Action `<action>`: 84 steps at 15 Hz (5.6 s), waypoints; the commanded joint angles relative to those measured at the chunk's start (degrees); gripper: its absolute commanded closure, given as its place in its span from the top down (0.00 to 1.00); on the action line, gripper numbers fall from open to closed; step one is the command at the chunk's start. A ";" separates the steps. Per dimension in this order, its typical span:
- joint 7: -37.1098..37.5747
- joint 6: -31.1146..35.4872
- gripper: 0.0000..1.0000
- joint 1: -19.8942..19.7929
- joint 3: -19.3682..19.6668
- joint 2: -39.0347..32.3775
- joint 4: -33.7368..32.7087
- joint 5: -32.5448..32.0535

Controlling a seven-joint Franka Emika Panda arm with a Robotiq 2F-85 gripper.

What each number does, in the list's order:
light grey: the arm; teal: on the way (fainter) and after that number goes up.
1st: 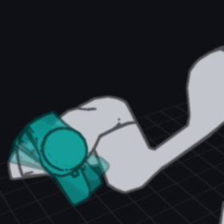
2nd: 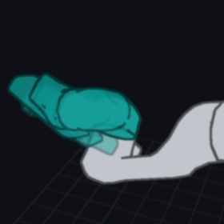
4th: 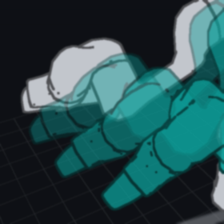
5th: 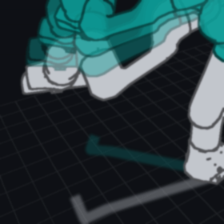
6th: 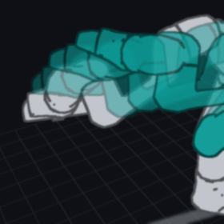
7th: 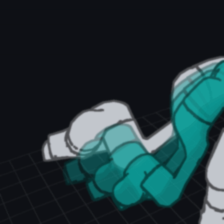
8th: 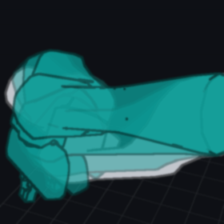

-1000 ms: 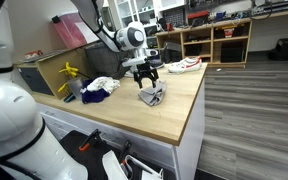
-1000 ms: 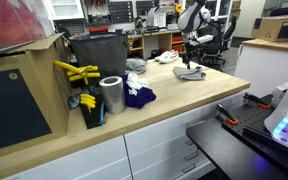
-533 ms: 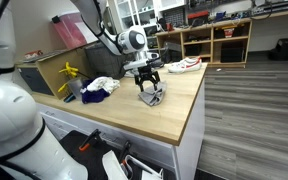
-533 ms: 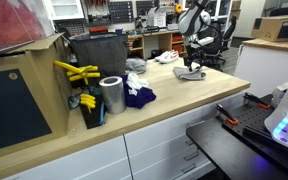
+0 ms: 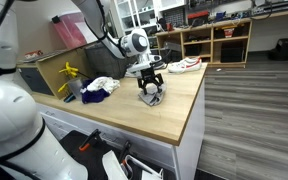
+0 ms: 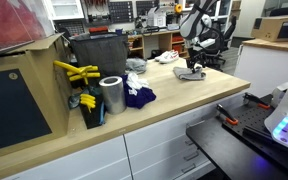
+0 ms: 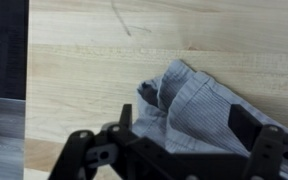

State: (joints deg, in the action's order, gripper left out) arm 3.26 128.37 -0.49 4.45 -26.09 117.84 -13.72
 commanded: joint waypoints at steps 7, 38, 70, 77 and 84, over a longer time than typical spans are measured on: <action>-0.61 2.20 0.20 -0.73 0.11 -1.35 0.19 0.75; -3.59 -0.33 0.93 0.06 -1.83 2.24 0.62 0.91; -5.38 -0.22 0.01 0.91 -3.67 5.08 -3.33 0.54; -4.05 -0.64 0.01 2.62 -6.43 4.37 -6.59 4.77; 7.33 -4.55 0.01 5.52 -6.07 -0.86 -15.28 9.90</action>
State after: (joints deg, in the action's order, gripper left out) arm 5.75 127.51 3.87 -2.14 -24.29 107.77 -6.28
